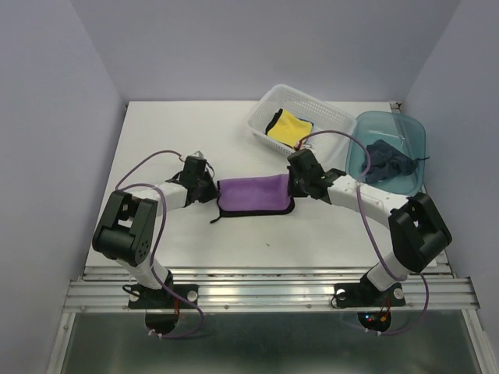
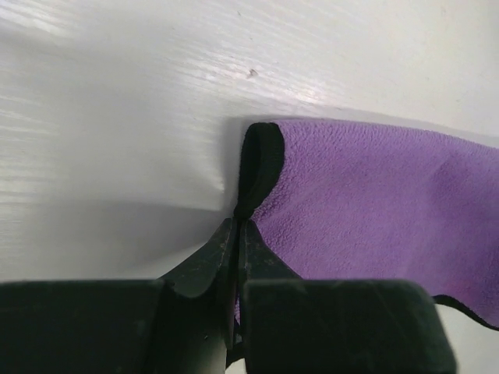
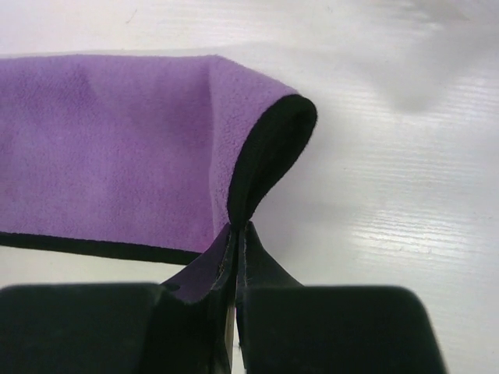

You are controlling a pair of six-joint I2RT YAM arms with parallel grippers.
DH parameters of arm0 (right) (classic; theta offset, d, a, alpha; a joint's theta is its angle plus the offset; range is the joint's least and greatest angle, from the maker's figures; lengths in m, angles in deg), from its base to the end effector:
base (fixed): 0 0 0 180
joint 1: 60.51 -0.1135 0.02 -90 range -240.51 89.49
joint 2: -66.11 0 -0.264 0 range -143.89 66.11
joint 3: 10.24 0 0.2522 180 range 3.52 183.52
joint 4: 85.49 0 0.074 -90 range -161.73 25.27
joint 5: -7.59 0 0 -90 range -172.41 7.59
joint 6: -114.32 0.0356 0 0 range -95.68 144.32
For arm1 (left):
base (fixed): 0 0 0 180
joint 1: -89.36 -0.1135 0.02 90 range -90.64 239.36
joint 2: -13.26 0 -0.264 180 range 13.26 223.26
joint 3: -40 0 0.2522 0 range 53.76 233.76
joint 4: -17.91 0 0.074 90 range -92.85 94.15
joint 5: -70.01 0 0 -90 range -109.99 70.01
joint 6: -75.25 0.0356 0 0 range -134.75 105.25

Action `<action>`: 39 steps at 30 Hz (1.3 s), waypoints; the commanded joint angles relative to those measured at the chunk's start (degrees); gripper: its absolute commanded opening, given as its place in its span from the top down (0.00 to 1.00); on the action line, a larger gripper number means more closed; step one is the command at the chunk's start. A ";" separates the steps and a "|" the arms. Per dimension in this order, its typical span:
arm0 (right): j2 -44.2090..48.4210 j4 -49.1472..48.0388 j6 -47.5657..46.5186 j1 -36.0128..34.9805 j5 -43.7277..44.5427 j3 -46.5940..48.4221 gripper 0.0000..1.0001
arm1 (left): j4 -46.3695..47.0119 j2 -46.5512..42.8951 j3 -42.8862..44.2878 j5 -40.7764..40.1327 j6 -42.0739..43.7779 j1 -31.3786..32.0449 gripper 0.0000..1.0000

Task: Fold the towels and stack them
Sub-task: Fold the towel

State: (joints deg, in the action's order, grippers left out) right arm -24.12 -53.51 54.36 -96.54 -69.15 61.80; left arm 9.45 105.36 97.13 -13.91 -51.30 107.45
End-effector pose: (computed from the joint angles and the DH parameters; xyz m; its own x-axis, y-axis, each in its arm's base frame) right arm 0.2719 0.1877 0.2153 -0.7648 0.0463 -0.6427 -0.0819 0.9824 0.1682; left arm 0.2990 -0.1016 0.1576 -0.7524 -0.3772 -0.5400 -0.0824 0.8673 -0.4910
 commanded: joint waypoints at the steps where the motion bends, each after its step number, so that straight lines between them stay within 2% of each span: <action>1: 1.82 -0.02 -3.49 -0.27 -6.30 1.30 0.99 | -0.11 -0.60 -1.36 1.12 -1.24 1.95 1.00; 4: 1.29 -0.38 -4.29 -0.88 -12.19 2.62 0.99 | 0.24 -0.78 -1.36 1.21 -1.50 2.65 1.00; 18: -5.38 -1.69 -4.73 -5.89 -22.21 11.67 0.99 | 2.43 -0.77 -2.68 1.91 -3.26 5.29 1.00; 28: -13.37 -3.19 -2.89 -9.14 -24.59 19.14 0.99 | 3.49 -1.39 -3.74 2.79 -3.61 5.47 1.00; 39: -20.41 -5.82 0.89 -9.85 -25.91 23.10 0.99 | 4.02 -1.83 -4.26 3.14 -3.44 5.47 1.00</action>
State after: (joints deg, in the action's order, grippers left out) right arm -43.23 -55.44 53.29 -105.90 -94.47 80.86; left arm 14.71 105.23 94.33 -11.22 -55.32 112.52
